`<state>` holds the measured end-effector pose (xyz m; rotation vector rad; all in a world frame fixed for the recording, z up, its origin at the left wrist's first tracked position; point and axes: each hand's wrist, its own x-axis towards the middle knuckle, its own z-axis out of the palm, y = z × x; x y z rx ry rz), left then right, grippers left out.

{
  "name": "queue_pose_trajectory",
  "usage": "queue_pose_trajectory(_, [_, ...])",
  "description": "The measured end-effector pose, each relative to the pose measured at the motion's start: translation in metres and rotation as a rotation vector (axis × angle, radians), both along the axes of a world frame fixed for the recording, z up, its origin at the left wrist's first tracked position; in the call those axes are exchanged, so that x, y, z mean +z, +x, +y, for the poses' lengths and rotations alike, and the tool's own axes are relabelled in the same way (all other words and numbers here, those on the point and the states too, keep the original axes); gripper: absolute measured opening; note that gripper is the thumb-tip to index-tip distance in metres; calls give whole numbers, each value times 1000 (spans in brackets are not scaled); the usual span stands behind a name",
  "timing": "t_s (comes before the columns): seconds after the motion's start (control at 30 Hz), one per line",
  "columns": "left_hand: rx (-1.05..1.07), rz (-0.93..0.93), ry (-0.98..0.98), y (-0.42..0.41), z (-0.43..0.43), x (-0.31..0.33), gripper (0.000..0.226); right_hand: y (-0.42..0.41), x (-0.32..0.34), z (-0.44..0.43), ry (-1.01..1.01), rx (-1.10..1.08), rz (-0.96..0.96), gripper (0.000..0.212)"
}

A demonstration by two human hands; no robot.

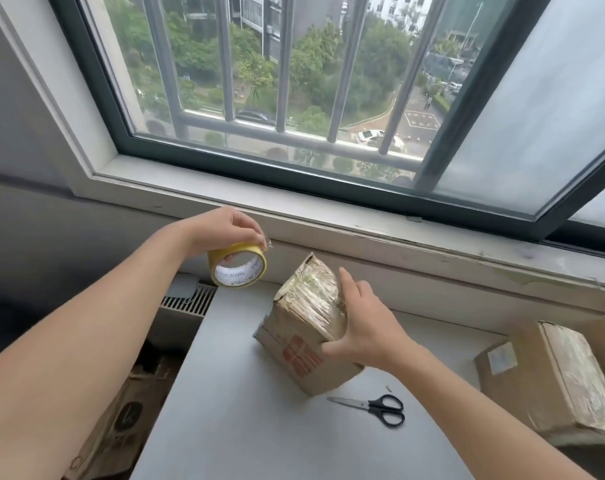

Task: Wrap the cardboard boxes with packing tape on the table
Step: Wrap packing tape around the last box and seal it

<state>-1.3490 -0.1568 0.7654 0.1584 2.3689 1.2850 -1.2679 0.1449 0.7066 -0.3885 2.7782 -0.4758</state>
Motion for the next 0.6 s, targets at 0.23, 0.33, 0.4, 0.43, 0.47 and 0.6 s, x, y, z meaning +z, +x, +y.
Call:
queue_pose_trajectory(0.23, [10, -86, 130, 0, -9, 7, 17, 42, -71, -16, -419, -164, 55, 139])
queue_pose_trajectory(0.33, [-51, -170, 85, 7, -1, -4, 17, 48, -103, -27, -316, -203, -23, 138])
queue_pose_trajectory(0.4, [-62, -242, 99, 14, 4, -19, 17, 50, -115, -28, -249, -227, -65, 136])
queue_pose_trajectory(0.43, [-57, -261, 113, 18, 8, -27, 18, 50, -120, -28, -227, -245, -87, 133])
queue_pose_trajectory(0.47, [-56, -269, 131, 23, 15, -33, 18, 50, -124, -28, -216, -263, -111, 130])
queue_pose_trajectory(0.6, [16, -184, 202, 43, 49, -53, 18, 55, -131, -16, -270, -277, -226, 105])
